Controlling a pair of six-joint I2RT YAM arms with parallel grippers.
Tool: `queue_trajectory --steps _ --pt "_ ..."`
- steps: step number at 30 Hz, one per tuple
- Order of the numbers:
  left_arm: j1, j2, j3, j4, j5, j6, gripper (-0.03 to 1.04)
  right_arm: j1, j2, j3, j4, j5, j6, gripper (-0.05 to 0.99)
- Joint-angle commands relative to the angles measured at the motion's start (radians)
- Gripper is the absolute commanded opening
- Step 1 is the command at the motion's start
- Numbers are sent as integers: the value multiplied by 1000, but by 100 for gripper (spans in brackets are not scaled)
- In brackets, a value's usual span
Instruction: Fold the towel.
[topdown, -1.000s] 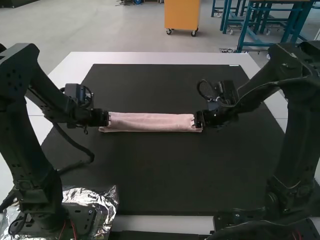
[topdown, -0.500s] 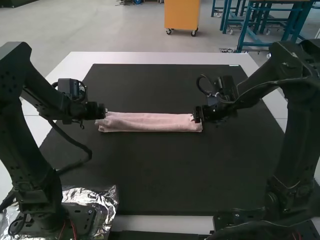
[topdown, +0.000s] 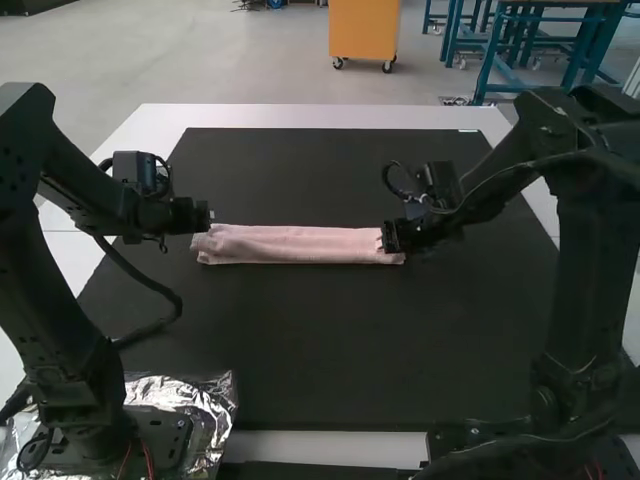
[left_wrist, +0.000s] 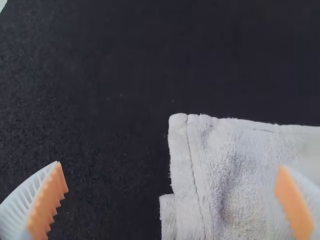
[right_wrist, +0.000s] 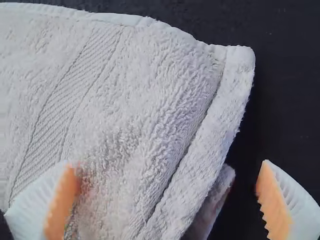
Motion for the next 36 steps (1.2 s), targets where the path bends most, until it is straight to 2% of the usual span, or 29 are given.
queue_trajectory --steps 1,2,3,4,7,12,17,21,26,36 --pt "5 -21 25 -3 10 -7 97 20 38 7 1 -19 3 37" --pt "7 -22 27 -4 10 -7 97 19 39 -1 1 -21 -1 7" --pt "7 -22 25 -6 10 -7 97 19 39 -13 2 -22 -4 -1" --pt "7 -22 27 -6 10 -7 97 11 39 -21 4 -25 -3 -3" --pt "7 -30 35 -9 10 -3 97 -7 13 -38 -1 -36 -3 -3" --pt "7 -38 55 -6 10 5 97 -159 -151 -42 -13 -47 -14 -3" --pt "2 -38 79 0 8 2 97 -188 -255 -15 -65 -108 -1 -3" --pt "7 -38 81 12 7 1 97 -112 -257 22 -70 -134 29 -3" --pt "10 -38 74 6 2 1 97 46 -211 68 -65 -127 49 -3" --pt "59 -38 56 9 -18 4 97 246 -44 229 -41 -117 91 -3"
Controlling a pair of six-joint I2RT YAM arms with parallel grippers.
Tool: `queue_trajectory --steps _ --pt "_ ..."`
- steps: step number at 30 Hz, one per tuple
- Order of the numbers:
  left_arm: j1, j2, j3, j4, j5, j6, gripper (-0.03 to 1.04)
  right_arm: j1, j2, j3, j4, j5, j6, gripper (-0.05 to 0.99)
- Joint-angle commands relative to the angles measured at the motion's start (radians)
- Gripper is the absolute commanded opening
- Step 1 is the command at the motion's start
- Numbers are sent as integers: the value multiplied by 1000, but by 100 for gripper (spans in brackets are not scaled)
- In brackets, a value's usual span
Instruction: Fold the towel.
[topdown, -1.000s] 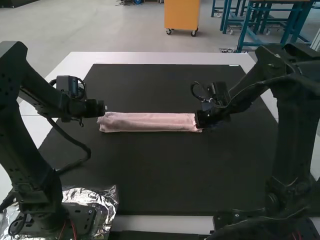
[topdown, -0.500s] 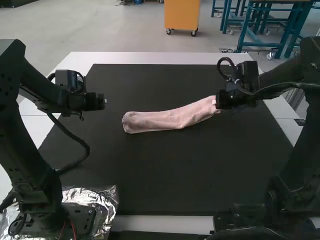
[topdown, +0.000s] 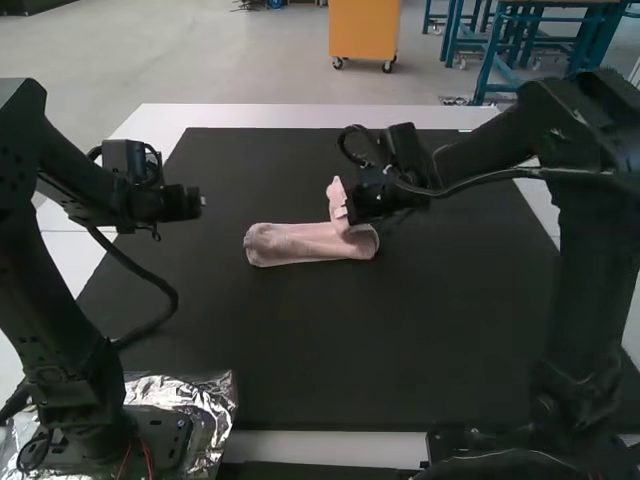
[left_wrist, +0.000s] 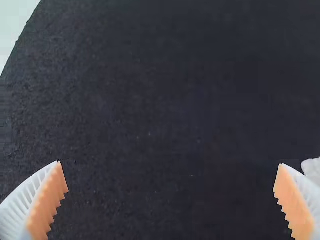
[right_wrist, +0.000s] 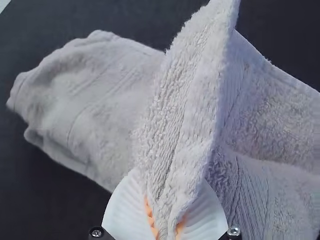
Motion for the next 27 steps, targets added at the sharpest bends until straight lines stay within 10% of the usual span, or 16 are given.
queue_trajectory --steps 1,18,24,27 --pt "13 -36 -2 7 -13 4 97 55 40 75 16 -5 25 -3" --pt "15 -36 -66 30 -39 10 97 232 325 396 -24 2 74 -1" --pt "15 -36 -66 36 -46 10 97 245 336 479 -108 1 94 58" --pt "15 -36 -66 53 -48 15 97 244 295 537 -202 -36 92 71"
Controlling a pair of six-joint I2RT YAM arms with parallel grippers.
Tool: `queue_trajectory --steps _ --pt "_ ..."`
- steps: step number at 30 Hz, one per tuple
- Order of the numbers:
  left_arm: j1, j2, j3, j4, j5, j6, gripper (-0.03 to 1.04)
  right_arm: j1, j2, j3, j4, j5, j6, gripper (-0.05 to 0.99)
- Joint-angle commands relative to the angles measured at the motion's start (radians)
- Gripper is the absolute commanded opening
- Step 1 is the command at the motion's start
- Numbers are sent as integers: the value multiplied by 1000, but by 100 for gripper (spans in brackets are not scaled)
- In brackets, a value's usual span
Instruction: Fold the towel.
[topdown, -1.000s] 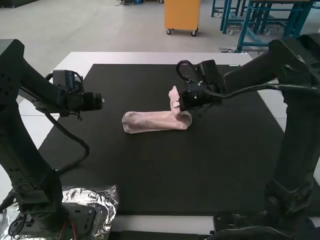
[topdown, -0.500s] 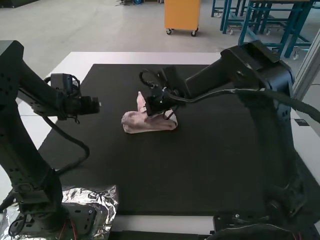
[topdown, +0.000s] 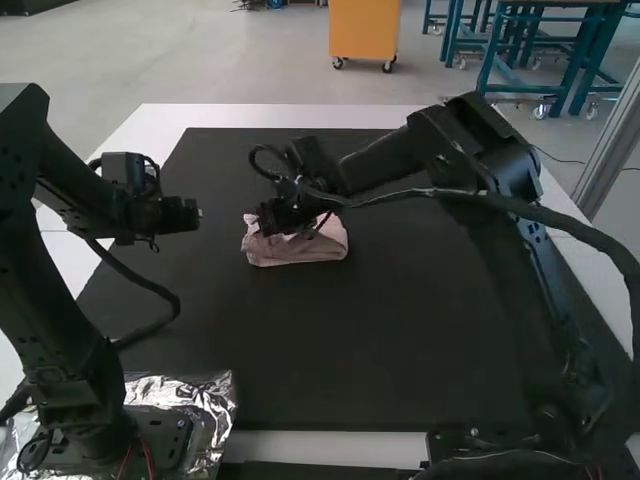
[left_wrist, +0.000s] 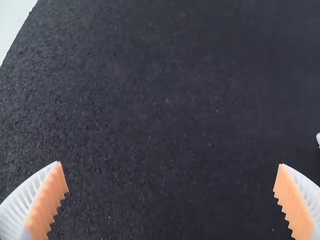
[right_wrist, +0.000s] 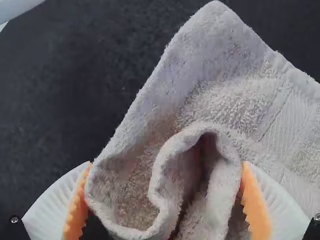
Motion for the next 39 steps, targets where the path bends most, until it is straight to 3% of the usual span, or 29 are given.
queue_trajectory --steps 1,8,9,10,12,17,22,26,32,39 --pt "11 -36 0 15 -17 14 97 4 -78 73 -43 -43 11 71" --pt "4 -36 5 29 -17 11 97 -30 -220 61 -52 -39 -7 72" --pt "4 -36 5 29 -17 11 97 -43 -233 35 -46 -43 -12 63" --pt "4 -36 7 28 -17 11 97 -57 -244 1 -33 -60 -16 45" --pt "3 -36 5 26 -17 11 97 -83 -259 -91 74 -66 -13 -4" --pt "3 -36 7 29 -25 11 97 -105 -262 -278 249 -62 -4 -3" --pt "1 -36 10 57 -158 32 97 -102 -249 -407 391 -62 18 -3" --pt "-11 -36 28 61 -267 34 97 -102 -206 -433 441 -62 25 -3" --pt "-60 -43 60 71 -382 41 97 -102 -137 -428 548 -62 59 -3" --pt "-114 -60 83 63 -390 49 97 -95 -68 -408 612 -60 74 -3"
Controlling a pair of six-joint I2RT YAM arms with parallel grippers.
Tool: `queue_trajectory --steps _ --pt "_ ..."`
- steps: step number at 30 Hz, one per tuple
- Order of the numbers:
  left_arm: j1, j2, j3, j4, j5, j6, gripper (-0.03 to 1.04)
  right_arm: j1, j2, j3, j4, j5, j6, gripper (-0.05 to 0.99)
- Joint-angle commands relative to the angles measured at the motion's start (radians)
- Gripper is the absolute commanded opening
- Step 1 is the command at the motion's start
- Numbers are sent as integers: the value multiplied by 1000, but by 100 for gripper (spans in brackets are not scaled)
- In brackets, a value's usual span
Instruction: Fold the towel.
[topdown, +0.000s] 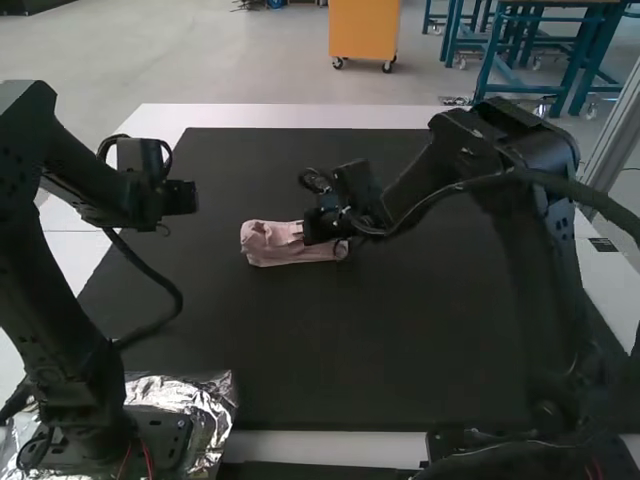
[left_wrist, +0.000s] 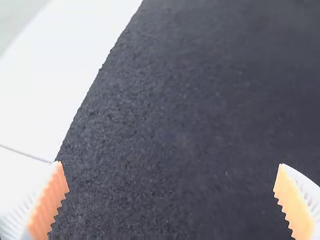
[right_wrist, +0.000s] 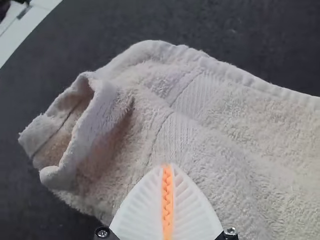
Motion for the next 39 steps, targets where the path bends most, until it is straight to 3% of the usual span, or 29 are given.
queue_trajectory --steps 1,7,13,22,29,31,33,35,39 --pt "-11 -48 32 9 -35 16 97 13 31 40 22 -11 17 -3" --pt "-12 -66 39 4 -27 41 97 13 140 53 100 3 37 -3" --pt "-14 -111 93 -53 -15 41 97 -1 175 93 100 2 58 -3" --pt "-29 -246 150 -163 5 38 97 -57 -251 60 -122 0 80 0" --pt "-37 -445 154 -212 62 102 97 -136 -653 79 -285 51 52 75" --pt "-37 -512 162 -232 79 107 97 -172 -748 92 -339 63 52 90" --pt "-35 -586 162 -241 97 107 97 -225 -843 89 -398 85 11 91" --pt "-31 -680 154 -232 134 102 97 -300 -937 64 -464 150 -65 91" --pt "-35 -853 124 -231 222 96 97 -433 -1159 -46 -472 184 -63 91"
